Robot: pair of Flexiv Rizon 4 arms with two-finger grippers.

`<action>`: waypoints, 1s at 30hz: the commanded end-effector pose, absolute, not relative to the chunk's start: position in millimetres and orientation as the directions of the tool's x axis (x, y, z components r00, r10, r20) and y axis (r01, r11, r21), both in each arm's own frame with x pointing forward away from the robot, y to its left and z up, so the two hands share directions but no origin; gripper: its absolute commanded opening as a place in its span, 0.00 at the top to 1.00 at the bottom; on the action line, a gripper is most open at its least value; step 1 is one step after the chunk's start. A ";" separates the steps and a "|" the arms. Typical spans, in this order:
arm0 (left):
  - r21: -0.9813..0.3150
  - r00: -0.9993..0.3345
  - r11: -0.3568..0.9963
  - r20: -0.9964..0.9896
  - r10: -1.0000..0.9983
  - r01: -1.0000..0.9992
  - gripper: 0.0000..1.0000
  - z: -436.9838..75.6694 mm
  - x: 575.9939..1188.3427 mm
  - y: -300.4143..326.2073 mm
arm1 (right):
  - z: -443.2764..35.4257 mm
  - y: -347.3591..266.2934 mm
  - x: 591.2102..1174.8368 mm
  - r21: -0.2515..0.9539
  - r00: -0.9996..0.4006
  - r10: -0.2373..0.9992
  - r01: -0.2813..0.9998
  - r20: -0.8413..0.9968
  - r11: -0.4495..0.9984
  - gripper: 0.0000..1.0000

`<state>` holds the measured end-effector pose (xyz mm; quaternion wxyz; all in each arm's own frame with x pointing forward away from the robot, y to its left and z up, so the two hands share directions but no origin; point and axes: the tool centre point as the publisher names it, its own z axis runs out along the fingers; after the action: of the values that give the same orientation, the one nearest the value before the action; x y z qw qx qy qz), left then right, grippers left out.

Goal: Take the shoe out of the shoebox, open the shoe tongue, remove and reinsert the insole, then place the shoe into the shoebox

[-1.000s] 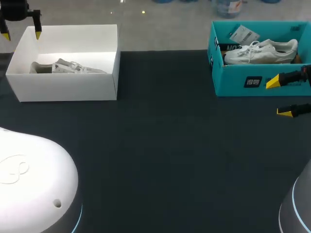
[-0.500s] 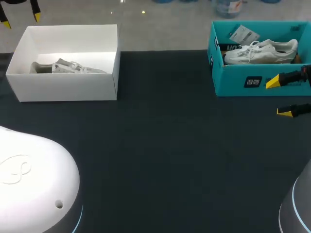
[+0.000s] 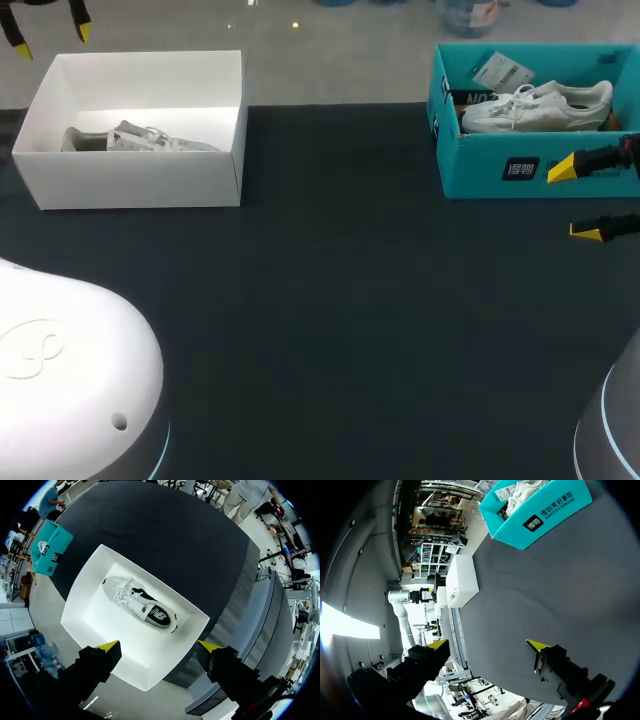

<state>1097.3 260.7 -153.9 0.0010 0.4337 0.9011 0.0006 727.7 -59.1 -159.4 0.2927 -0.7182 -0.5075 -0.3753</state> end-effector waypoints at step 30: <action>-0.117 -0.905 0.905 0.072 0.419 0.409 0.00 -148.9 1125.5 216.3 | -127.5 -181.3 785.1 -0.052 0.271 0.805 0.956 0.527 -0.288 0.00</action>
<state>1125.2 215.8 -149.7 -0.0470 0.2119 0.9749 -0.0499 781.0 -182.0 -128.3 0.1836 -0.7737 -0.5631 -0.2250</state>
